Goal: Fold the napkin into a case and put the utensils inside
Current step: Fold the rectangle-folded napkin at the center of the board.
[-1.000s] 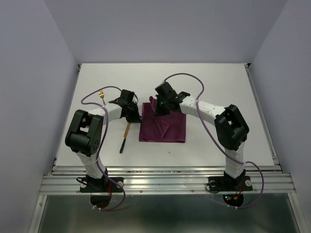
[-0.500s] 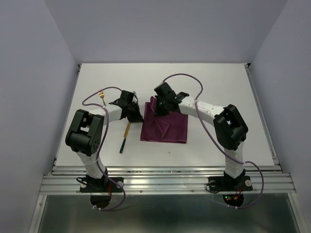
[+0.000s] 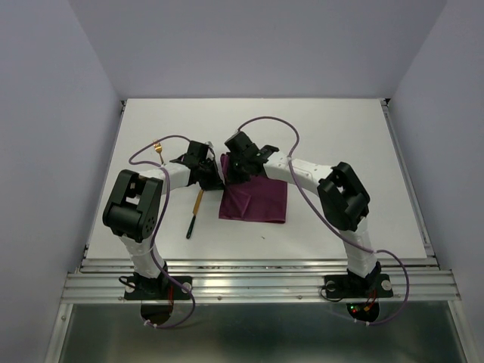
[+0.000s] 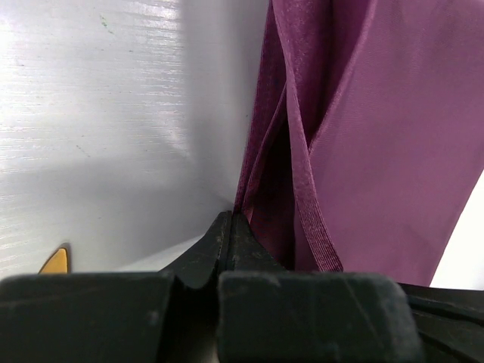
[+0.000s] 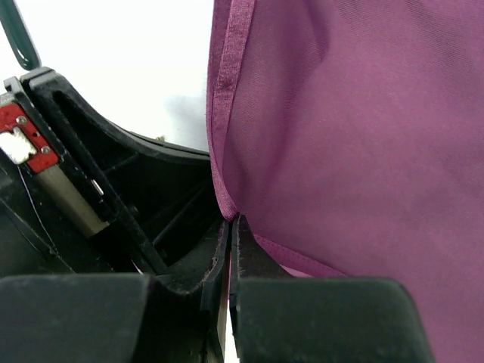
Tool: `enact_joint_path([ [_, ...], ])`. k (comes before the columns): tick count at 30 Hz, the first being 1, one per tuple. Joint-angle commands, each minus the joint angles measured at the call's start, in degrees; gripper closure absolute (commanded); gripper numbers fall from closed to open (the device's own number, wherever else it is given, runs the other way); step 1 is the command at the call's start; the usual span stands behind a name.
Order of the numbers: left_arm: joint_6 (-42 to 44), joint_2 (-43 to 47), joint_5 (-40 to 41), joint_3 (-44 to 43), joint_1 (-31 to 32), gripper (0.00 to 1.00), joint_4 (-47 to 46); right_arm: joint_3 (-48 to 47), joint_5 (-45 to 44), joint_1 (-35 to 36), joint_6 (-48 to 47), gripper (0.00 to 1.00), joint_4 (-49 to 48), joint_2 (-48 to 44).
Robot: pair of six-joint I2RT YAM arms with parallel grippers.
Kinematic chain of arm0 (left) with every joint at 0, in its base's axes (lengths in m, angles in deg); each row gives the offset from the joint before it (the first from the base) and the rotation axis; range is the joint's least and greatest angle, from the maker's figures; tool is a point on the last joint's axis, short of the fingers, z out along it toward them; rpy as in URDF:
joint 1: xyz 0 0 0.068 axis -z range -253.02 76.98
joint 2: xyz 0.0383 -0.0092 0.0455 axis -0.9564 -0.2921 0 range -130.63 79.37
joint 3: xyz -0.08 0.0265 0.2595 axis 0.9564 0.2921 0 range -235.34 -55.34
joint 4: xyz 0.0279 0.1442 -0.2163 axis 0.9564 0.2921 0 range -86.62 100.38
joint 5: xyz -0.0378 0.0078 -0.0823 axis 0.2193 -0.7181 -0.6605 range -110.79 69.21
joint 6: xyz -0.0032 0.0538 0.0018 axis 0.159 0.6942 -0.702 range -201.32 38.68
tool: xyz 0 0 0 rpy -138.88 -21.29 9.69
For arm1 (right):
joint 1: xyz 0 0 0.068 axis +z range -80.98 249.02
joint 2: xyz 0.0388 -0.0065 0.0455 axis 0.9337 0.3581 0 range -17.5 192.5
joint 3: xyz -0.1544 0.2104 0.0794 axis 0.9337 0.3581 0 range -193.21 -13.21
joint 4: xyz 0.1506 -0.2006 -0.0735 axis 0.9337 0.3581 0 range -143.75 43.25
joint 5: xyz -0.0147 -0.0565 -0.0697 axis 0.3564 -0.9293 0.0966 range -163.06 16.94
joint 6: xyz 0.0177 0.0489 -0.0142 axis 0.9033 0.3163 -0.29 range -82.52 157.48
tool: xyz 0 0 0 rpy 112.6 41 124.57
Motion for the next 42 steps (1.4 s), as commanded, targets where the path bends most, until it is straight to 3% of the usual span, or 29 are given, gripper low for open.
enact_joint_path([
  [1, 0.9, -1.8, 2.0, 1.6, 0.2, 1.0, 2.9, -2.7, -0.3, 0.1, 1.1, 0.99, 0.2, 0.7],
  [22, 0.6, -1.4, 2.8, 2.1, 0.2, 1.0, 3.1, -4.7, 0.0, 0.1, 2.9, 0.98, -0.1, 3.2],
  [24, 0.6, -1.3, 3.0, 2.1, 0.2, 1.0, 3.2, -4.2, 1.2, 0.1, 2.2, 0.89, -1.6, 2.6],
  [25, 0.5, -1.2, 3.2, 2.0, 0.2, 1.0, 3.3, -3.8, 2.7, 0.1, 2.0, 0.73, -2.1, 2.0],
  [27, 0.5, -1.1, 4.2, 1.7, 0.2, 1.0, 3.9, -2.3, 2.0, 0.1, 0.8, 0.61, -3.0, -0.8],
  [28, 0.5, -0.9, 4.4, 1.6, 0.2, 1.0, 4.4, -1.6, 1.1, 0.1, 0.0, 0.49, -3.0, -2.1],
  [31, 0.7, 0.0, 4.9, 1.7, 0.0, 1.0, 4.9, 3.4, -5.2, 0.1, -2.5, 0.38, -3.7, -9.0],
  [36, 0.9, 1.9, 5.7, 1.0, -0.5, 1.0, 6.3, 15.2, -11.2, -2.9, -1.4, 0.42, -3.5, -19.2],
  [40, 1.4, 4.9, 6.0, 1.4, -0.7, 1.0, 7.4, 24.8, -8.0, -5.9, 1.9, 0.71, -3.6, -23.0],
  [42, 1.7, 5.0, 5.9, 1.6, -0.7, 1.0, 7.8, 27.4, -5.2, -5.9, 1.7, 0.78, -5.4, -23.0],
])
